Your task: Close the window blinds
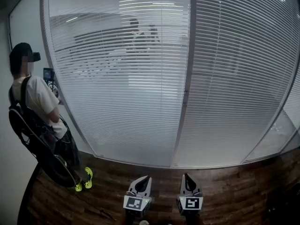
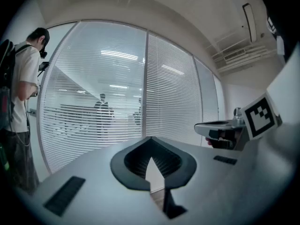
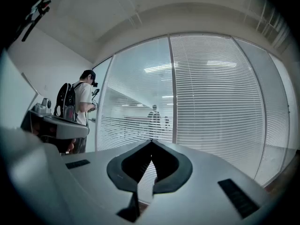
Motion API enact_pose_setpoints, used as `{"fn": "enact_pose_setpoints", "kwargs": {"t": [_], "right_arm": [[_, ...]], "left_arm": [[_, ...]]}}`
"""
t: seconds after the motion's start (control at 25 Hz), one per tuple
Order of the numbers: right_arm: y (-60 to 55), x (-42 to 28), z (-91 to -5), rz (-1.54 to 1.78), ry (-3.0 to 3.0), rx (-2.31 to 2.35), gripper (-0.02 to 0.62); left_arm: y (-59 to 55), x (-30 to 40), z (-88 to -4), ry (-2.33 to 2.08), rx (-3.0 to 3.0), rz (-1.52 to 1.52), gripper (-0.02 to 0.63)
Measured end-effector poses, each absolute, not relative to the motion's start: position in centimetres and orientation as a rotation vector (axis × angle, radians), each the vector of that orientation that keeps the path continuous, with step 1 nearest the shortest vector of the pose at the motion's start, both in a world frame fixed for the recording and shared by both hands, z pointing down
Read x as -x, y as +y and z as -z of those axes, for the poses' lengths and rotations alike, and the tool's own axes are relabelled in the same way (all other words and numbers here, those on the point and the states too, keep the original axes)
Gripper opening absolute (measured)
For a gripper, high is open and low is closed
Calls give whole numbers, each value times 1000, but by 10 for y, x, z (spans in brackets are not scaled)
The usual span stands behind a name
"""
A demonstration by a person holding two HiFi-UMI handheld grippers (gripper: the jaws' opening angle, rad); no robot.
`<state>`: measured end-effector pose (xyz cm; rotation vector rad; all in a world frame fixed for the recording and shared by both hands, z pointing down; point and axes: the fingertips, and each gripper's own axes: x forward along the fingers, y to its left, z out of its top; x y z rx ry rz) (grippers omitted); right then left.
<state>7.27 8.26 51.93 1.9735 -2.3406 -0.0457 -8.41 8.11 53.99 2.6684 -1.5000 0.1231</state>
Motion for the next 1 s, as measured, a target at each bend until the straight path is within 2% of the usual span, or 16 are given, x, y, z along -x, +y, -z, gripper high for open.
{"fn": "enact_pose_setpoints", "kwargs": {"t": [0.52,1.0], "right_arm": [[79,-81,-535,-15,-2278,-2020,2],[78,-62,-536,-25,-2298,-2025,3]], "left_arm": [[74,105,-541,-1545,-2609,-118,0],[70,128,-545,-1519,-2624,-148,0]]}}
